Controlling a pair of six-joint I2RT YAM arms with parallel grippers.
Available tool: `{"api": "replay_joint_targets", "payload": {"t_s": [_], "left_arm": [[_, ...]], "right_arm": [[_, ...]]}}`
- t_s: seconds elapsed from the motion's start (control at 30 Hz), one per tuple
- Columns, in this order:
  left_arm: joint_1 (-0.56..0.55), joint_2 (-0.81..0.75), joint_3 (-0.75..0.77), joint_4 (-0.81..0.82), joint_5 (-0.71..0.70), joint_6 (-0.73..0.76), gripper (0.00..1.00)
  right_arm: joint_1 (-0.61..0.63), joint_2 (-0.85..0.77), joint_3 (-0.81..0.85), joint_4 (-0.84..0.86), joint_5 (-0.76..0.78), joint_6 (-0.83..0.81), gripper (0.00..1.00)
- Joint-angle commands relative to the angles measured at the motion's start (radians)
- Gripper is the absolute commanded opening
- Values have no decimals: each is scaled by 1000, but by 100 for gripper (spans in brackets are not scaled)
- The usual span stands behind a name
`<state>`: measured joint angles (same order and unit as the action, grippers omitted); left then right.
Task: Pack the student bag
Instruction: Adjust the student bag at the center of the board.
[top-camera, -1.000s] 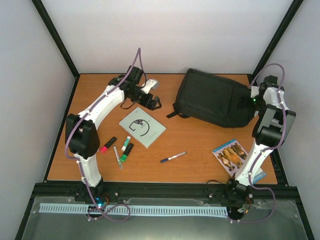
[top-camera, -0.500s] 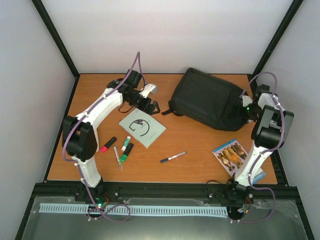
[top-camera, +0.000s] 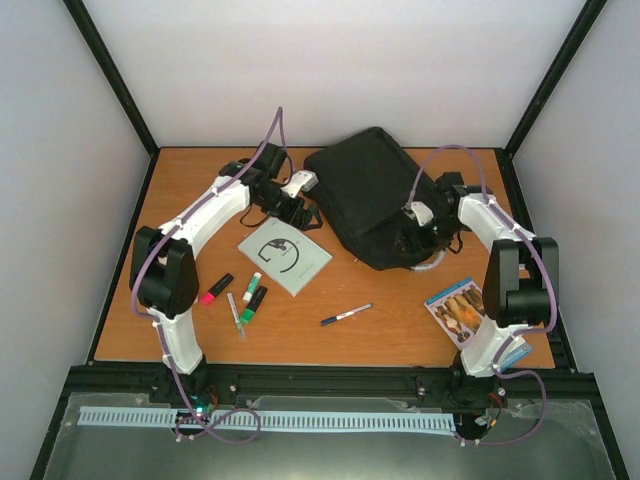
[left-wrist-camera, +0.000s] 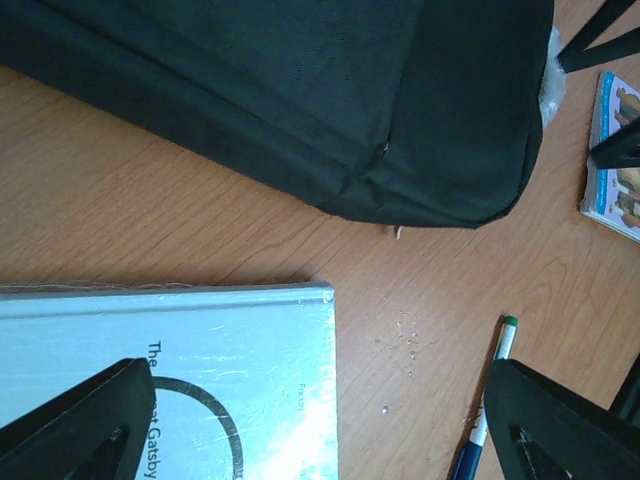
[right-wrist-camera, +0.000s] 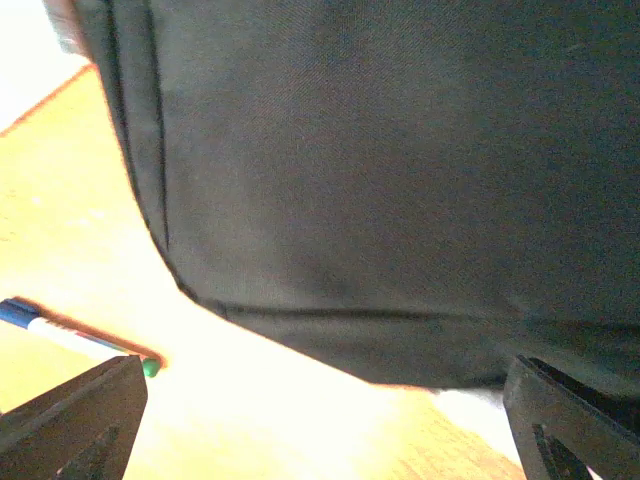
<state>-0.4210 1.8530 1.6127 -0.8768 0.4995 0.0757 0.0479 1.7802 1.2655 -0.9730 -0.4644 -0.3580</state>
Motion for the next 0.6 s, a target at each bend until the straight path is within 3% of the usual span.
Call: {"api": "replay_joint_targets", "payload": {"t_s": [0.0, 0.07, 0.2, 0.57], "left_arm": [[4, 14, 15, 17, -3, -25, 93], [4, 20, 12, 23, -40, -39, 93], [4, 44, 19, 45, -91, -102, 97], [5, 196, 78, 92, -89, -228, 100]], "right_arm": [[3, -70, 77, -80, 23, -48, 100], [-9, -79, 95, -66, 94, -79, 100], [-64, -54, 147, 55, 93, -67, 100], [-111, 297, 531, 162, 278, -5, 98]]}}
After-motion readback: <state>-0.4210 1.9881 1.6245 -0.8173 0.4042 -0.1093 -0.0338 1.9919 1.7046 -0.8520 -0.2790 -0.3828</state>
